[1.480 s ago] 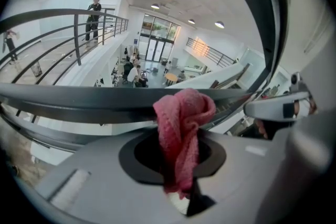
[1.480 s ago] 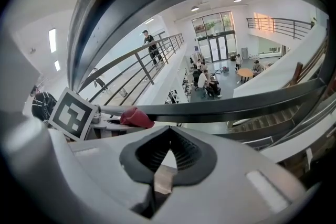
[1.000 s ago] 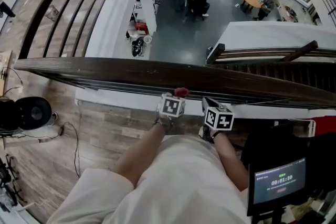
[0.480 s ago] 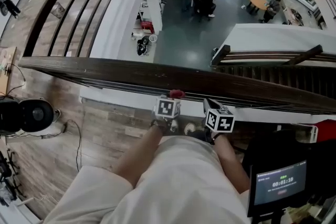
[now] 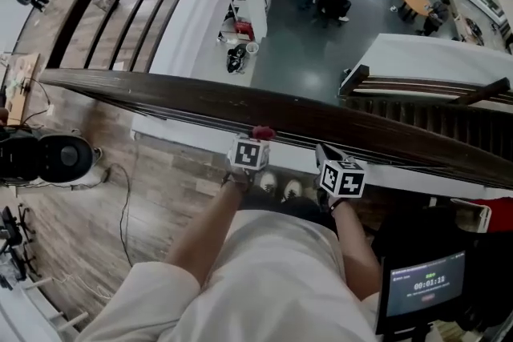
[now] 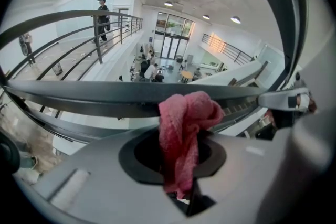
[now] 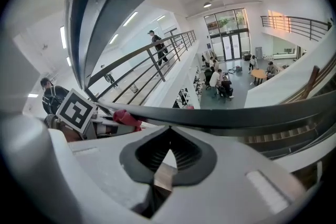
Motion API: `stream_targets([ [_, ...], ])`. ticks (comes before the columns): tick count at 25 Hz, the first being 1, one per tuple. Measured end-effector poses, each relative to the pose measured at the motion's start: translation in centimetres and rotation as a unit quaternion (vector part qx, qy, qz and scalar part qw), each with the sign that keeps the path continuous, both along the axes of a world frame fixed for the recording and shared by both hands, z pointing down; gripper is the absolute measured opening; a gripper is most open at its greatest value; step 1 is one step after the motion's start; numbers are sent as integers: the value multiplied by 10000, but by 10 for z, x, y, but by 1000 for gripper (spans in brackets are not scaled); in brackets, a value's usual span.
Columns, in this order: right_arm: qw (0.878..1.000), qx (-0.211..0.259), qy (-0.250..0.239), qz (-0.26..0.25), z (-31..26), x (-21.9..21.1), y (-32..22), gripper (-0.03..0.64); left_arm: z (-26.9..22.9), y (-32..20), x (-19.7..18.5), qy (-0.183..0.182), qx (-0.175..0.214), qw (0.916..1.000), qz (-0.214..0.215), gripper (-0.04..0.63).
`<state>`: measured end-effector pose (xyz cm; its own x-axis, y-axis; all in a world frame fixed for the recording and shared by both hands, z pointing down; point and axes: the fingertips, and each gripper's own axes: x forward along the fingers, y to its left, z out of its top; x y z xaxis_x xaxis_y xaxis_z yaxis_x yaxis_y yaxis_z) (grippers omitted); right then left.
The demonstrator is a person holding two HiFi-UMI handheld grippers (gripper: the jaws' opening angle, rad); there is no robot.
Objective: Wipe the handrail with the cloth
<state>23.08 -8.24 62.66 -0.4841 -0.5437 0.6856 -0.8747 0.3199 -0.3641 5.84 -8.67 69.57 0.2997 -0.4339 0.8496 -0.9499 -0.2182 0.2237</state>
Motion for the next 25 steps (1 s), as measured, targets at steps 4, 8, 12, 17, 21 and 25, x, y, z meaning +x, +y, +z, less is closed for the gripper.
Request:
stream_targets([
  [4, 10000, -27, 9, -50, 8, 2, -3, 3, 4, 5, -5, -5, -249, 9996, -108, 89],
  [8, 10000, -49, 55, 15, 11, 0, 0, 3, -4, -19, -11, 164, 291, 9994, 7, 89],
  [12, 9996, -26, 47, 260, 14, -4, -3, 3, -3, -21, -7, 342, 298, 9988, 207, 89],
  [17, 9983, 35, 115, 576, 9, -19, -6, 3, -7, -21, 1, 710, 144, 9971, 216, 89],
  [21, 9983, 100, 170, 553, 0, -38, -6, 3, -6, -19, -2, 843, 75, 9959, 308, 89],
  [25, 9981, 84, 217, 564, -1, -53, -5, 3, -2, -19, -15, 917, 33, 9953, 308, 89],
])
